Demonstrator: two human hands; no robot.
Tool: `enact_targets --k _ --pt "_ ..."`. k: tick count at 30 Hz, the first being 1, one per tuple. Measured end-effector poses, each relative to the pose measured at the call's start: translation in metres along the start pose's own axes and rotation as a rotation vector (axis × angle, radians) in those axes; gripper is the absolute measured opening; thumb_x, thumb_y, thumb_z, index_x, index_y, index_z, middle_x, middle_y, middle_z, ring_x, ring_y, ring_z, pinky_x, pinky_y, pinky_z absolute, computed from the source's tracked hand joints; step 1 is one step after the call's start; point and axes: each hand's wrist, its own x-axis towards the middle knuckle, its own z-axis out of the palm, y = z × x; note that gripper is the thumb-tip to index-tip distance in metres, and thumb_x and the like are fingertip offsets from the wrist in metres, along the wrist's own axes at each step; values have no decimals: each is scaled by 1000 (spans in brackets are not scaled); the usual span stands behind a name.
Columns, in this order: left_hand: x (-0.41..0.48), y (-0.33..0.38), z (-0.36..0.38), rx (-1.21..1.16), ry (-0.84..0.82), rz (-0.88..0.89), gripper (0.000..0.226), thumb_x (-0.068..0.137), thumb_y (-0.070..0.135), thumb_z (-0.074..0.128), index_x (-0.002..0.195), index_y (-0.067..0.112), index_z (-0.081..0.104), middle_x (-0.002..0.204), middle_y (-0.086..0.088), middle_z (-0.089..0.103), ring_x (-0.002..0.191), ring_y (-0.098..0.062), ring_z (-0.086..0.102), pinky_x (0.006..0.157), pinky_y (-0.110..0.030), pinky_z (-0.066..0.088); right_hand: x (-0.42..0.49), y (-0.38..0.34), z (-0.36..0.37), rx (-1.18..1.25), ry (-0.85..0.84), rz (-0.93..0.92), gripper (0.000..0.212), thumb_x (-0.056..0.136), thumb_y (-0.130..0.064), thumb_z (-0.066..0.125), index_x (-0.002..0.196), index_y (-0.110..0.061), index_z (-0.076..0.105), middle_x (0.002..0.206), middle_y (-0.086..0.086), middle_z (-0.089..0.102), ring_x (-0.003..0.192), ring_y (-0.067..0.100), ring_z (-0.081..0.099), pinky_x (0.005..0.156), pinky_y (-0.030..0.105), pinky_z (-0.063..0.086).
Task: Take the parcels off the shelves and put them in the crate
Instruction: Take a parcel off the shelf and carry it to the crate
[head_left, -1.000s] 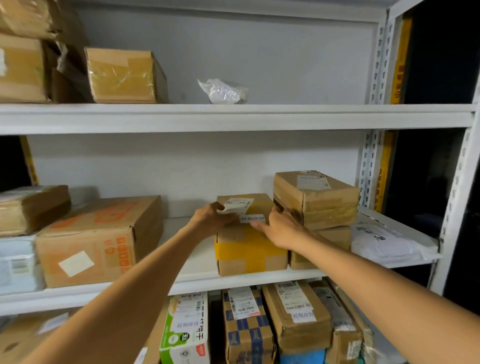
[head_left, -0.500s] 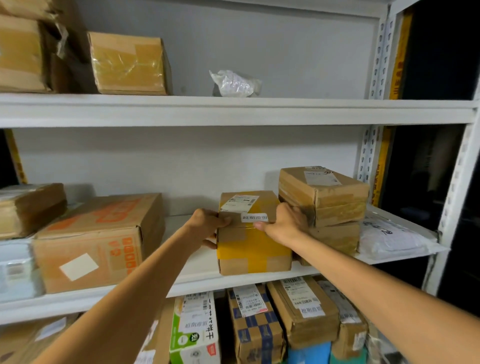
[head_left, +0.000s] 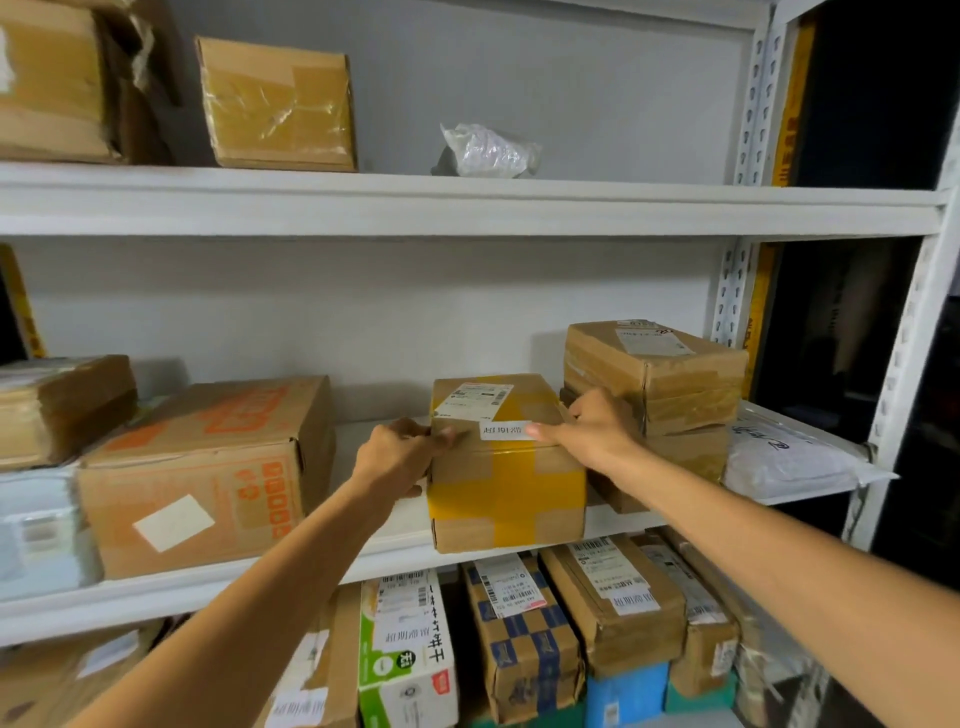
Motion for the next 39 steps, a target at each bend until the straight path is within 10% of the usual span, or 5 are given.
enact_targets --k 5,12,16,32,39 --pt "17 12 2 11 -144 -50 50 75 41 78 112 18 54 112 -7 63 99 -25 62 84 -52 55 19 3 0 236 -177 125 78 70 -35 84 133 -8 46 136 10 51 121 28 51 97 37 44" --pt "30 3 -7 -98 -456 -140 92 59 47 84 139 33 42 128 -6 55 106 -42 62 81 -66 51 38 10 -7 461 -473 226 58 69 -13 84 121 -16 58 118 13 66 110 34 60 95 57 48" --pt "28 -4 -9 -142 -438 -143 137 39 52 91 151 44 12 132 -3 49 99 -41 65 77 -59 56 40 19 -4 516 -508 195 90 66 -16 83 141 -37 37 129 8 58 116 30 55 90 51 50" --pt "12 -3 -1 -212 -356 -86 103 64 32 78 149 45 22 125 -6 57 98 -34 65 78 -57 56 28 38 0 654 -512 59 113 54 -20 85 149 -40 27 113 -6 69 96 12 66 62 35 57" --pt "-7 -15 4 -312 -294 -16 112 57 16 80 150 39 23 119 2 66 107 -25 62 77 -53 55 7 59 1 605 -462 -90 119 54 -31 87 150 -46 19 149 -1 42 131 21 47 100 50 47"
